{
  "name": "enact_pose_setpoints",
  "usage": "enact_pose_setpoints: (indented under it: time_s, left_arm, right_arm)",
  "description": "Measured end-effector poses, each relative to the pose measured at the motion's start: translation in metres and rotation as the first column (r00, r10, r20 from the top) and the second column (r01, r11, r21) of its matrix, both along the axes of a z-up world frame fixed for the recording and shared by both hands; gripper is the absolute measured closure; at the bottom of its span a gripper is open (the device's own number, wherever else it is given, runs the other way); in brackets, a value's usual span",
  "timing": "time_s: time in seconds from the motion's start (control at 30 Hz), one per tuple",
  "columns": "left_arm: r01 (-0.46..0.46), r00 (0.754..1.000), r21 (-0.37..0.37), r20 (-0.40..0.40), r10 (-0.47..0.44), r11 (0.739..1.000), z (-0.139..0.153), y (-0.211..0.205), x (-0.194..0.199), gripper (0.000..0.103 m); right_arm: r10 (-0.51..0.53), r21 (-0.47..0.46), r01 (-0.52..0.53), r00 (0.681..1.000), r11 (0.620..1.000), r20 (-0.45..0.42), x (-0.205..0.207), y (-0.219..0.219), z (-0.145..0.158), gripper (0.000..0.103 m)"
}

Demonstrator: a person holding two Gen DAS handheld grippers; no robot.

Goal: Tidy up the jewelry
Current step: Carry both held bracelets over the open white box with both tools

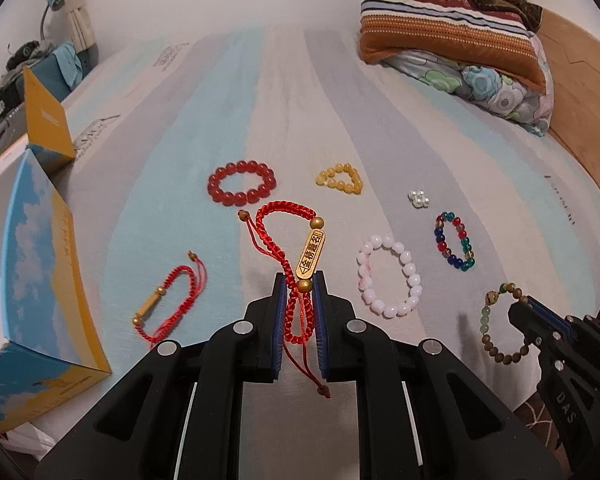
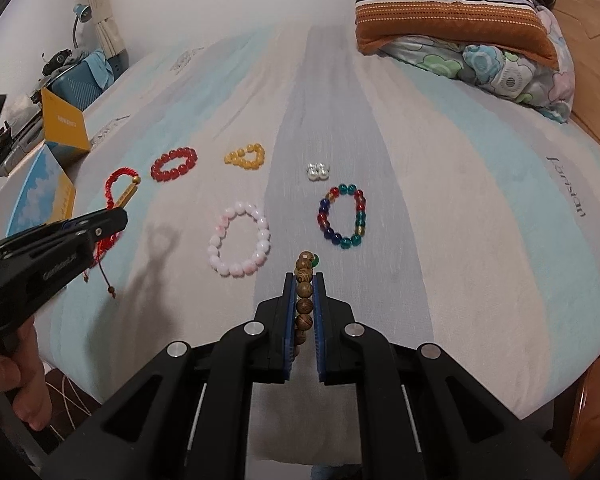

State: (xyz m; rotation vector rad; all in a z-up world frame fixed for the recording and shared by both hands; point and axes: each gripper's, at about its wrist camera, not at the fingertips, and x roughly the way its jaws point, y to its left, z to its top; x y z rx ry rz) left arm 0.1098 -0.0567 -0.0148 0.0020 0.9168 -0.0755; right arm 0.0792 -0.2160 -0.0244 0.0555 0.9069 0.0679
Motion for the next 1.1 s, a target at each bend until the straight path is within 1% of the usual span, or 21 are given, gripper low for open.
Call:
enact_pose_setpoints:
  time_s: [0.1,0.13,0.17,0.2,0.37,0.6,0.77,0.93,1.0,1.1]
  left_arm:
    - [-0.008,1.000,-0.007,0.007,0.008,1.000,0.008,0.005,-0.001,0.091]
    - [-0.010,1.000,-0.007,0.009,0.010,1.000,0.011,0.006,-0.001,0.091]
    - [-0.011,1.000,-0.004,0.010,0.011,1.000,0.012,0.007,-0.002,0.091]
    - [-0.012,1.000,-0.003,0.011,0.012,1.000,0.014,0.008,-0.002,0.091]
    - [-0.022,0.999,-0.008,0.025,0.023,1.000,0.030,0.018,-0.004,0.091]
    - [-0.064,0.997,-0.008,0.046,0.064,0.998,0.057,0.049,0.000,0.091]
    - [-0.100,0.993,-0.004,0.060,0.100,0.995,0.073,0.071,-0.001,0.091]
    - [-0.124,0.990,-0.020,0.068,0.125,0.992,0.088,0.095,-0.006,0.091]
    - [-0.135,0.988,-0.027,0.076,0.137,0.990,0.096,0.106,-0.010,0.091]
    - [-0.171,0.979,-0.013,0.110,0.171,0.985,0.114,0.129,-0.023,0.091]
  right_arm:
    - [0.010,0.007,-0.010,1.000,1.000,-0.005,0.009,0.003,0.005,0.096]
    - [0.022,0.026,-0.021,1.000,0.999,-0.008,0.011,0.002,0.006,0.096]
    - [0.044,0.068,-0.043,0.999,0.997,-0.010,0.015,0.002,0.007,0.096]
    - [0.052,0.080,-0.050,0.999,0.996,-0.017,0.019,0.002,0.009,0.096]
    - [0.075,0.101,-0.074,0.997,0.992,-0.004,0.035,0.010,0.024,0.096]
    - [0.091,0.097,-0.094,0.995,0.991,0.030,0.056,0.032,0.051,0.096]
    - [0.099,0.071,-0.101,0.994,0.992,0.039,0.071,0.051,0.071,0.096]
    - [0.124,0.067,-0.128,0.991,0.990,0.057,0.079,0.072,0.089,0.096]
    - [0.132,0.057,-0.137,0.988,0.989,0.073,0.078,0.085,0.099,0.096]
    - [0.180,0.052,-0.186,0.978,0.981,0.106,0.076,0.114,0.117,0.096]
